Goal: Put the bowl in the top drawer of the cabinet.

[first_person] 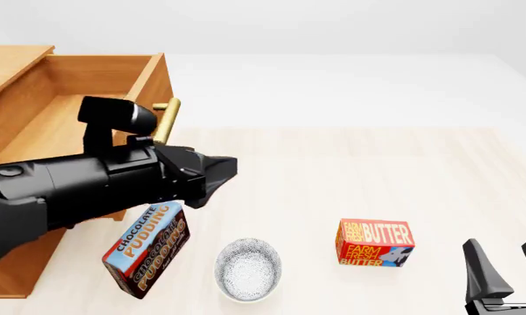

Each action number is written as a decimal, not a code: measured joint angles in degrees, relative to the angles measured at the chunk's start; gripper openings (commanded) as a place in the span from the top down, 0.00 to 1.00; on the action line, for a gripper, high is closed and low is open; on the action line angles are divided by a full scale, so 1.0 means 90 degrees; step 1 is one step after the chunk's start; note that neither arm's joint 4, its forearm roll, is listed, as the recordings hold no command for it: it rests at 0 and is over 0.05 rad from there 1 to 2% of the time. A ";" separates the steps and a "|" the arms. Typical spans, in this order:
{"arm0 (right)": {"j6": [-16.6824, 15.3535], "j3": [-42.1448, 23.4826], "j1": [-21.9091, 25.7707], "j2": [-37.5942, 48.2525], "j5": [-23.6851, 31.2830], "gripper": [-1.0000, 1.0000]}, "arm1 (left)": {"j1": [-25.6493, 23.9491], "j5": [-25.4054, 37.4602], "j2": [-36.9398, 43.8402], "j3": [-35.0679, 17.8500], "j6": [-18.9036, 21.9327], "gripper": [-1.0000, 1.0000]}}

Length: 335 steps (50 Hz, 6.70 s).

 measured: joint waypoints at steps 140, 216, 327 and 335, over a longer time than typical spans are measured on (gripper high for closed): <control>0.0000 0.0000 0.0000 0.0000 0.0000 0.00 | 0.0219 -0.2449 0.3936 0.1376 -0.0657 0.00; 0.0000 0.0000 0.0000 0.0000 0.0000 0.00 | 0.0053 -0.2445 0.3090 0.1680 -0.0090 1.00; 0.0000 0.0000 0.0000 0.0000 0.0000 0.00 | 0.0515 -0.0626 -0.0922 0.0702 0.1470 1.00; 0.0000 0.0000 0.0000 0.0000 0.0000 0.00 | 0.0713 -0.0482 -0.1019 0.0444 0.1538 1.00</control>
